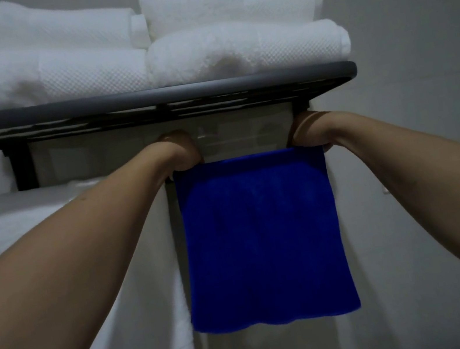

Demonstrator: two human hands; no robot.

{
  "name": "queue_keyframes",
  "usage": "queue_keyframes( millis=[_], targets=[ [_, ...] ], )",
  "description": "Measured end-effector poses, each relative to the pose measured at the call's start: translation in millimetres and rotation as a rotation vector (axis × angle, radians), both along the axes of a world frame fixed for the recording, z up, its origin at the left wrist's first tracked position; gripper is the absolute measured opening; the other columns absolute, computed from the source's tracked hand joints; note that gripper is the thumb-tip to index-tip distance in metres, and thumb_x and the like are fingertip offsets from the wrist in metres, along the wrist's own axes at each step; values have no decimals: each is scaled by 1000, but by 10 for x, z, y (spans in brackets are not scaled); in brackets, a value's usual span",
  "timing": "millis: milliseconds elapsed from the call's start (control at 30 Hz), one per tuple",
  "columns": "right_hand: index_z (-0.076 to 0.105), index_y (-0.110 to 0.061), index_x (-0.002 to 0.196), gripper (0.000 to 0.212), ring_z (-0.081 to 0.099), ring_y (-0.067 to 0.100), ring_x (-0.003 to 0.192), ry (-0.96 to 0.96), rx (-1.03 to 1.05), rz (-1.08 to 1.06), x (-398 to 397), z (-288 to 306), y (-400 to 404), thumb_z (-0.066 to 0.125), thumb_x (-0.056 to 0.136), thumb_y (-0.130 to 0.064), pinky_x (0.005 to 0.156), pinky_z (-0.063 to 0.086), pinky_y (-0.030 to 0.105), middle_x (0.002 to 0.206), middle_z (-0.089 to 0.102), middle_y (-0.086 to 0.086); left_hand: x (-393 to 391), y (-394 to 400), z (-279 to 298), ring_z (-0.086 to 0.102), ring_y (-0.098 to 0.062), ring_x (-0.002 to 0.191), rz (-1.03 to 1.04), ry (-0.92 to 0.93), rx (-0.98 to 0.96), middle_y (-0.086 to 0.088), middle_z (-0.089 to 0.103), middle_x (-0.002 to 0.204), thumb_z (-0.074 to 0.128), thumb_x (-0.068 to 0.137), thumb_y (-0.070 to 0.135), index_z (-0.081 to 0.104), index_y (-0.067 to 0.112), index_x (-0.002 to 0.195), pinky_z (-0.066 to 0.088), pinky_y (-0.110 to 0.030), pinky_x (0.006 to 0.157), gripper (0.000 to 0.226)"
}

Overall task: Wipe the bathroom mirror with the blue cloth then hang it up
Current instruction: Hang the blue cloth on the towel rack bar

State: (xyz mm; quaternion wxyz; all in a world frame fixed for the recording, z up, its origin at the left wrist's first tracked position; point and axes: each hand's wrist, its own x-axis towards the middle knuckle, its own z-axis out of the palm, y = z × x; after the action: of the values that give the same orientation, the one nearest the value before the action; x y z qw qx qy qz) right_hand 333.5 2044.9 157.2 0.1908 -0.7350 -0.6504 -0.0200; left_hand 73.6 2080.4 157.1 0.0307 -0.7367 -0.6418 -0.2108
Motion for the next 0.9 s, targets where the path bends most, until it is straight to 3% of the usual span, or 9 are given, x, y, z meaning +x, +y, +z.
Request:
queue_keyframes(
  millis=[67, 167, 267, 467, 567, 633, 700, 800, 900],
  targets=[
    [68, -3, 105, 10, 63, 24, 76, -132, 13, -29, -68, 60, -25, 63, 100, -10, 62, 54, 33, 95, 67, 15, -7, 22, 19, 62, -22, 68, -30, 34, -22, -8, 62, 82, 66, 94, 22, 59, 15, 82, 43, -28, 46, 16],
    [72, -7, 115, 19, 68, 27, 93, -241, 85, -15, -98, 90, -46, 68, 97, -11, 76, 59, 36, 111, 70, 14, -29, 28, 34, 62, -20, 70, -73, 75, -32, -7, 63, 82, 60, 97, 23, 62, 15, 84, 42, -27, 49, 15],
    [77, -10, 107, 15, 69, 29, 95, -115, 110, 79, -27, 22, -64, 65, 99, -14, 81, 61, 41, 109, 71, 13, -62, 2, 33, 63, -19, 69, -96, 58, -32, -5, 64, 81, 57, 98, 24, 63, 19, 79, 44, -26, 42, 20],
    [54, -19, 94, 56, 49, 15, 73, 110, 67, 24, -88, -154, -93, 36, 101, -72, 89, 36, 39, 95, 52, 4, -129, -70, -91, 61, -23, 72, -173, -64, 26, -9, 62, 82, 48, 98, 17, 64, 16, 79, 41, -31, 54, 24],
    [62, -22, 85, 63, 58, 21, 84, 148, 119, 32, -78, -281, -117, 30, 101, -73, 93, 41, 43, 93, 59, 3, -173, -114, -90, 61, -29, 73, -263, -165, -7, -15, 66, 86, 48, 92, 15, 70, 9, 83, 44, -32, 58, 24],
    [66, -20, 77, 58, 63, 26, 93, 206, 310, 73, -17, -473, -125, 37, 105, -62, 95, 48, 45, 97, 66, 8, -175, -128, -102, 61, -29, 75, -321, -241, -59, -11, 67, 90, 50, 92, 28, 71, 16, 85, 46, -34, 62, 25],
    [67, -16, 70, 50, 63, 27, 102, 427, 599, 182, 22, -730, -117, 48, 108, -45, 96, 52, 43, 107, 67, 11, -157, -116, -141, 66, -21, 87, -346, -210, -141, 0, 69, 99, 52, 93, 51, 72, 28, 92, 51, -39, 76, 30],
    [72, -19, 96, 23, 59, 19, 108, 839, 922, 170, -24, -1059, -141, 54, 107, -30, 83, 48, 15, 117, 57, -3, -153, -79, -160, 68, -21, 97, -347, -203, -179, 3, 71, 108, 55, 84, 67, 72, 31, 100, 50, -45, 96, 43],
    [64, -22, 108, 20, 63, 17, 92, 1366, 894, 139, -80, -1235, -129, 47, 104, -11, 76, 52, 26, 107, 64, -2, -157, -35, -170, 68, -21, 98, -360, -226, -183, 2, 71, 110, 54, 88, 64, 71, 30, 103, 48, -48, 101, 41]
  ],
)
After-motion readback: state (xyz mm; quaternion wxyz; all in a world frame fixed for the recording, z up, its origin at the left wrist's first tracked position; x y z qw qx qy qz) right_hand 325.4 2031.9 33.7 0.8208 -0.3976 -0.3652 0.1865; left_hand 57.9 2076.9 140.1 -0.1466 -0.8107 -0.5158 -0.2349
